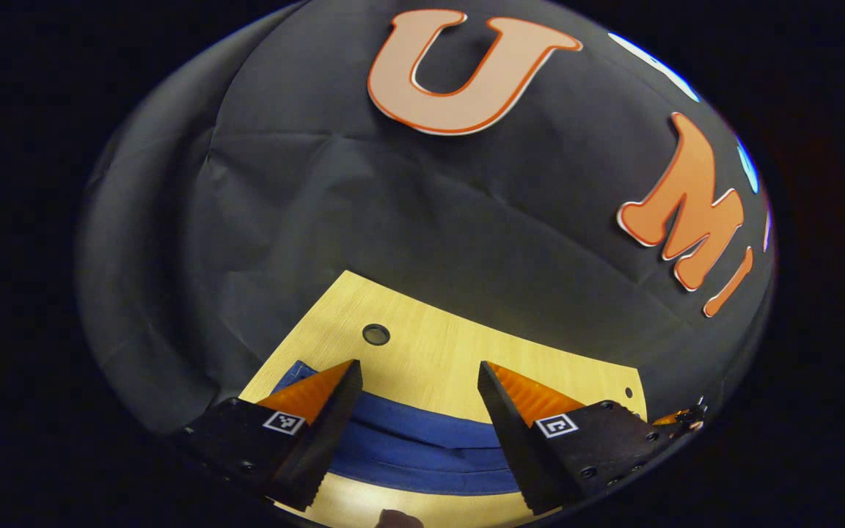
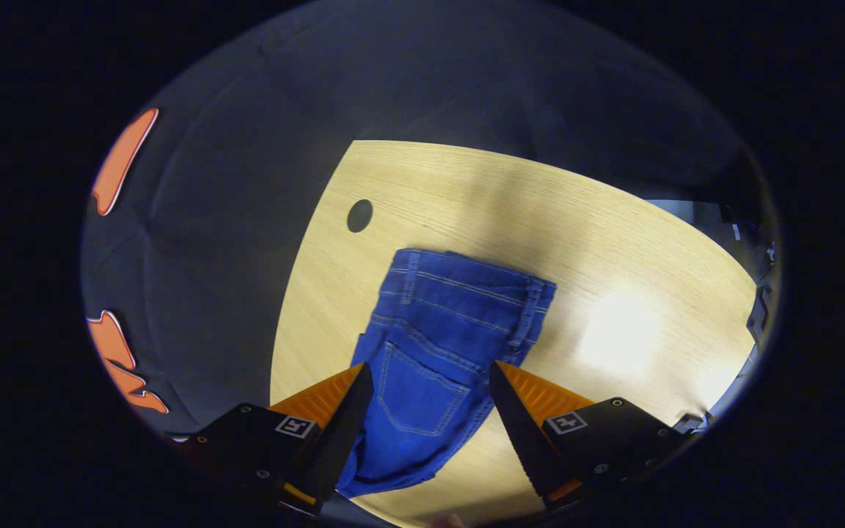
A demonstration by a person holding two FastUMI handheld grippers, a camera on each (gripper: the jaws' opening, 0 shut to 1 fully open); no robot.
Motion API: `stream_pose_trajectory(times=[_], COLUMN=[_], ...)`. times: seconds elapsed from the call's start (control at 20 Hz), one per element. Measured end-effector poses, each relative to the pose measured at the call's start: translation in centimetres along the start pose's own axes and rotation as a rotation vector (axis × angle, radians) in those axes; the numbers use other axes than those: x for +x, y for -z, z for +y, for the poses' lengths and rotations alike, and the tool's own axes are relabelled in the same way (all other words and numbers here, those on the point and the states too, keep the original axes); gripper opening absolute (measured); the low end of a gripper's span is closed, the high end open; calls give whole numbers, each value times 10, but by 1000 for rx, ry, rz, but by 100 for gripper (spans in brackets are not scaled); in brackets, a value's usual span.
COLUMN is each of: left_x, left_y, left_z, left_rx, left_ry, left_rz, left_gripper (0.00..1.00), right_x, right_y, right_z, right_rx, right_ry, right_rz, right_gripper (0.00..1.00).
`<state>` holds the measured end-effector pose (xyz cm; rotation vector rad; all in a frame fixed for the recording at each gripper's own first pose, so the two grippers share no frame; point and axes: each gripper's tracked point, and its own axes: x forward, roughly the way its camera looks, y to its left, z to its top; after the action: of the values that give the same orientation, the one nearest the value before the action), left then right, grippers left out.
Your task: Grasp the waist and the cuffs of the jeans and fold them to make the two legs overlap; first hold the waist and fold one-third of the jeans toward the cuffs, then hold the cuffs and fold the remaining one-third in the same direction to finish folding.
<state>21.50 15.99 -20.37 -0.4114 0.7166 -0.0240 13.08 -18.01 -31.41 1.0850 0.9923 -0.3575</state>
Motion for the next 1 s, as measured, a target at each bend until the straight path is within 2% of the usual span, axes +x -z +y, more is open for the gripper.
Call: stream_pose_trajectory(times=[0.15, 0.45, 0.7, 0.75, 0.85, 0.95, 1.0], left_x=[-28, -83, -121, -126, -135, -142, -146], left_y=[-1, 1, 19, 24, 37, 50, 55], left_z=[-27, -67, -100, -103, -105, -105, -105], left_rx=[16, 96, 111, 106, 92, 82, 79], left_ry=[31, 21, 32, 32, 19, 2, -7], left_rz=[-41, -108, -134, -136, -128, -114, -111], left_gripper=[98, 97, 98, 98, 97, 98, 97], right_x=[10, 34, 53, 54, 59, 67, 71], right_y=[-1, -8, -21, -24, -26, -28, -29], right_z=[-18, -49, -41, -39, -35, -38, -37], right_rx=[28, 21, -29, -28, -30, -54, -70], right_ry=[-7, 34, -30, -47, -93, -95, -99], right_rz=[24, 23, -17, -28, -46, -73, -86], right_gripper=[98, 98, 100, 95, 93, 86, 74])
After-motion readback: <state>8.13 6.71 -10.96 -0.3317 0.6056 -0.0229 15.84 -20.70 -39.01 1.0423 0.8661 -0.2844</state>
